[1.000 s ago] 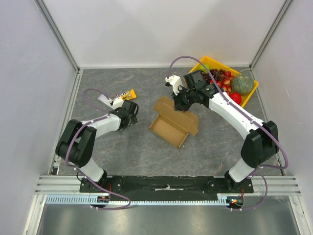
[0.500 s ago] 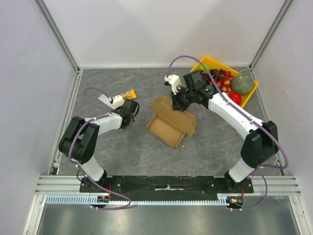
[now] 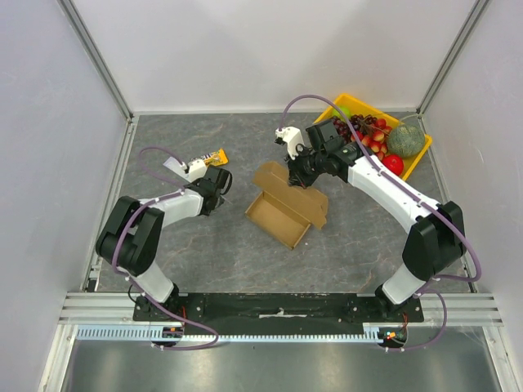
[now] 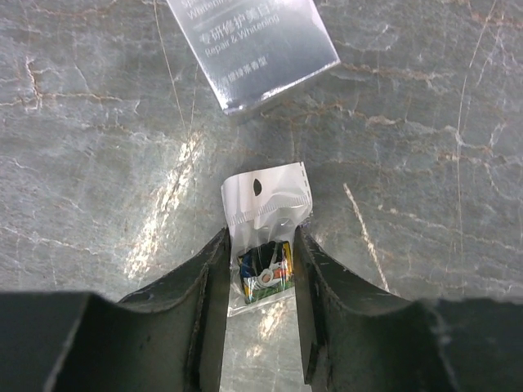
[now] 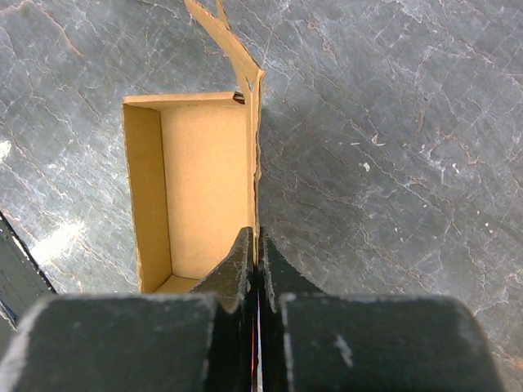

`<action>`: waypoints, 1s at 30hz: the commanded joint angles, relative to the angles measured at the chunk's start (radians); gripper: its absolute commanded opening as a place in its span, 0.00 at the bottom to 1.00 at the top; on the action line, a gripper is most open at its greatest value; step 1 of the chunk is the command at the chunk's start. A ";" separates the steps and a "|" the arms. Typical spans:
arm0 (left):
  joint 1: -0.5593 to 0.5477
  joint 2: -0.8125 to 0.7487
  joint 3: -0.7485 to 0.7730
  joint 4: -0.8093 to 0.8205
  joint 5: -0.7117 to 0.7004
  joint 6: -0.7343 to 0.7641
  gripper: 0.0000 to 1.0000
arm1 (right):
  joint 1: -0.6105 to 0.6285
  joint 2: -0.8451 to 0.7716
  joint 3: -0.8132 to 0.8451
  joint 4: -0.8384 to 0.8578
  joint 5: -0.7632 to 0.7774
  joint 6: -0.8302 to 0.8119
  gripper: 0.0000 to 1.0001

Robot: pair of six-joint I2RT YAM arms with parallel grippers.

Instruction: Fold the paper box

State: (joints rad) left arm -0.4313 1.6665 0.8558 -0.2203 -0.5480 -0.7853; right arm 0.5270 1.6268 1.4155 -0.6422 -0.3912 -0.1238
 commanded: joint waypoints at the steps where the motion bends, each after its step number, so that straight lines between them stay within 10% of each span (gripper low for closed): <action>1: 0.000 -0.092 -0.027 0.019 0.039 0.044 0.40 | 0.005 -0.030 -0.012 0.026 0.014 0.019 0.00; 22: -0.078 -0.635 -0.155 0.102 0.526 0.345 0.39 | 0.005 0.015 -0.015 0.016 0.009 0.010 0.00; 30: -0.285 -0.582 -0.187 0.282 0.551 0.337 0.40 | 0.005 0.030 0.003 0.013 -0.014 0.018 0.00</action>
State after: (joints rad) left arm -0.6239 1.0378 0.6636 -0.0673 -0.0235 -0.4843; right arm 0.5278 1.6451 1.3895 -0.6430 -0.3733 -0.1051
